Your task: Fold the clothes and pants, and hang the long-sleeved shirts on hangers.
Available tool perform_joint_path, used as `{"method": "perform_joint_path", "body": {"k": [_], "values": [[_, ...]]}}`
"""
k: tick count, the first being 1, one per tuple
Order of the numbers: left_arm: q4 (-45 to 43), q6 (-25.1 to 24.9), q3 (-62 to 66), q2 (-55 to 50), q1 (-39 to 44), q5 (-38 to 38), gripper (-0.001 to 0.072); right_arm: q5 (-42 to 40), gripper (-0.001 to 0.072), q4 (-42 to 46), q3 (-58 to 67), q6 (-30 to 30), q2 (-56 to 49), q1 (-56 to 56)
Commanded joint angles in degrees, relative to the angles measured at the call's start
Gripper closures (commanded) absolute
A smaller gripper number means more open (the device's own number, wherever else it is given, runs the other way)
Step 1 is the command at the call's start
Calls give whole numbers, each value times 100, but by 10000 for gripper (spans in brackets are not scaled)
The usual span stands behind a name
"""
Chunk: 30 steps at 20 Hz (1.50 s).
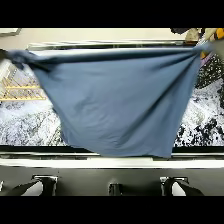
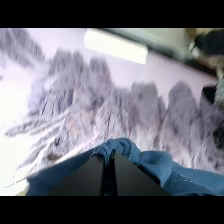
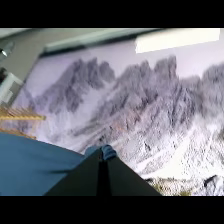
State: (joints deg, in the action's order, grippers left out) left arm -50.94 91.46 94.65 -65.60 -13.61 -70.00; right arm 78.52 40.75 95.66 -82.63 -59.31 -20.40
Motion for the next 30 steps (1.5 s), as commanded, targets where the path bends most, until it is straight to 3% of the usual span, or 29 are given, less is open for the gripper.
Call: {"method": "perform_joint_path", "body": {"k": [1, 5, 11, 12, 13, 14, 15, 19, 22, 27, 30], "values": [[-35, -533, 9, -1851, 557, 385, 697, -37, 684, 1303, -376, -52, -1427, 660], [-55, -601, 11, -3501, 992, 1504, 697, -1565, 684, 2498, -544, -101, -3021, 1467], [-50, -603, 11, -4212, 1261, 1921, 689, -2754, 683, 2205, -544, -634, -4175, 1574], [-44, -601, 13, -4201, 1261, 1897, 627, -2785, 672, 2098, -544, -632, -4207, 1574], [-20, -601, 24, -4181, 1241, 1851, 507, -2782, 599, 2011, -542, -632, -4205, 1574], [-7, -601, 118, -4177, 1189, 1690, 429, -2675, 475, 1884, -511, -629, -4190, 1567], [-9, -601, 264, -4172, 1108, 1423, 429, -2417, 389, 1862, -442, -590, -4153, 1526], [-61, -850, 699, -3768, 400, -243, 429, -717, 380, 1888, -433, 645, -3418, 1071], [-914, -909, 581, -3091, -247, -1169, 430, 37, 381, 1915, -1191, 962, -2573, 356], [-400, -1139, -1808, -1491, -1423, -793, 429, 68, 329, 2310, -4105, 1060, -658, -828], [-411, -1141, -3123, -844, -1711, -568, 430, -35, 327, 2581, -5453, 1021, -57, -1008]]}}
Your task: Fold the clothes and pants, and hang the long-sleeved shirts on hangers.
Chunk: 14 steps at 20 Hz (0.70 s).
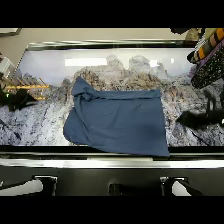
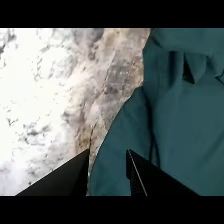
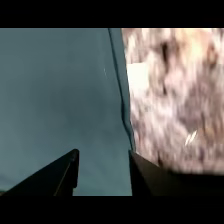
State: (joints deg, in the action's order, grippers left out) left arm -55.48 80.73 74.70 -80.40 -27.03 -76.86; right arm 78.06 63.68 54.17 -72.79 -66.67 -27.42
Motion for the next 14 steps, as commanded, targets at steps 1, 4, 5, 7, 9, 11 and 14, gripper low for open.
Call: {"method": "perform_joint_path", "body": {"k": [1, 4, 5, 7, 9, 11, 14], "values": [[46, -68, -1353, 732, -396, 136, 431, -20, 327, 417, -1609, 0, 723, -308], [42, -92, -1655, 782, -382, 177, 432, -262, 327, 509, -2181, -50, 726, -302], [44, -90, -1652, 782, -385, 203, 432, -361, 327, 455, -2260, -35, 726, -302], [44, -90, -1652, 782, -382, 251, 433, -549, 327, 452, -2376, 7, 726, -302], [44, -223, -1652, 774, -385, 326, 433, -581, 327, 457, -2500, 13, 715, -302], [42, -302, -1652, 748, -385, 328, 433, -588, 328, 452, -2583, -9, 713, -302], [42, -302, -1652, 745, -385, 339, 433, -767, 328, 444, -2586, -4, 713, -302]]}}
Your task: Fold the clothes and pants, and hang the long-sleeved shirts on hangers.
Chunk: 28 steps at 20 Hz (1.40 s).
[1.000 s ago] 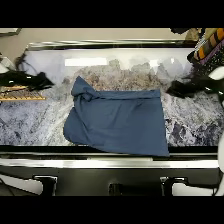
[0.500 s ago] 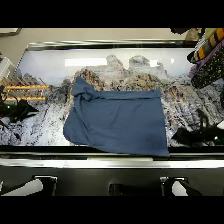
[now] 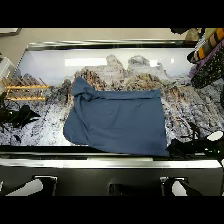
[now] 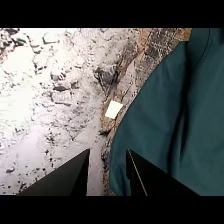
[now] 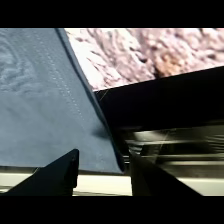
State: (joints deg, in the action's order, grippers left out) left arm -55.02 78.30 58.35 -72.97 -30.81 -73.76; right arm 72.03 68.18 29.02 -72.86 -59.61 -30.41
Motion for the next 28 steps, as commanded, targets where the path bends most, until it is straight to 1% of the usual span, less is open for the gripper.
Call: {"method": "perform_joint_path", "body": {"k": [1, 3, 7, 8, 9, 10, 11, 12, 13, 15, 18, 20, 24, 28], "values": [[-2, -59, -17, 2, -7, 28, 433, -205, 328, -48, -70, 2, -13, -2], [-4, -105, -17, 2, -7, 31, 433, -149, 328, -227, -72, 2, -190, -2], [-2, -103, -17, -33, -7, 31, 433, -103, 332, -901, -275, 74, -531, -2], [-2, -103, -20, -46, -7, 31, 433, -70, 344, -981, -376, 111, -551, -2], [-2, -105, -20, -68, -7, 31, 433, -26, 388, -1010, -459, 136, -551, -2], [-2, -116, -26, -94, -7, 31, 433, 39, 456, -1014, -514, 192, -551, -2], [0, -173, -48, -118, -4, 31, 433, 74, 551, -1051, -518, 219, -542, -2], [0, -236, -105, -136, -4, 35, 433, 116, 654, -1161, -516, 374, -518, -2], [22, -372, -208, -157, -4, 37, 433, 133, 683, -1272, -516, 468, -463, -2], [286, -675, -575, -166, -7, 140, 433, 131, 683, -1453, -516, 474, -260, -2], [785, -1263, -1281, -173, -4, 275, 433, 197, 683, -1626, -516, 470, 168, -2], [997, -1504, -1652, -179, 4, 356, 433, 240, 683, -1709, -516, 468, 428, -2], [1005, -1790, -1943, -297, 437, 446, 433, 313, 683, -1764, -516, 470, 748, -2], [1008, -1687, -1943, -409, 1012, 855, 432, 437, 683, -1812, -516, 472, 772, -2]]}}
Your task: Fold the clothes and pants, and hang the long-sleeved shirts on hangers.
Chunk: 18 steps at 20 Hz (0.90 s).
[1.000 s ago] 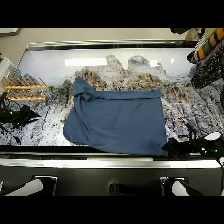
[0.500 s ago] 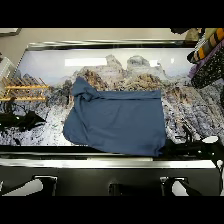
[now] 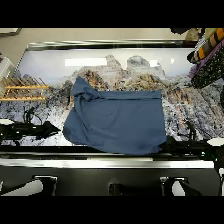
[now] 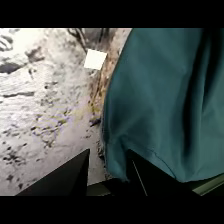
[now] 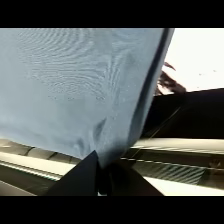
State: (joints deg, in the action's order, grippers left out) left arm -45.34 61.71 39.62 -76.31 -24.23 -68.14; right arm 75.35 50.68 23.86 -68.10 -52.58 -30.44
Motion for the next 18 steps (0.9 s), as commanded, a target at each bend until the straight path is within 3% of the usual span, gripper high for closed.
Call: {"method": "perform_joint_path", "body": {"k": [1, 7, 8, 9, 13, 18], "values": [[39, 31, -70, -111, 459, 389, 432, 131, 683, -76, 0, -4, 68, 0], [42, 136, -68, -529, 951, 492, 451, 179, 683, -227, 0, 24, 68, 0], [48, 136, -68, -564, 960, 501, 543, 197, 683, -243, 0, 35, 68, 0], [114, 133, -63, -564, 955, 496, 689, 256, 684, -326, 0, 149, 68, 0], [450, 133, 326, -400, 962, 387, 696, 22, 685, -1473, 144, 841, 92, 520], [614, 511, 1956, 249, 955, 68, 696, -1252, 685, -1443, 2090, 269, 92, 1768]]}}
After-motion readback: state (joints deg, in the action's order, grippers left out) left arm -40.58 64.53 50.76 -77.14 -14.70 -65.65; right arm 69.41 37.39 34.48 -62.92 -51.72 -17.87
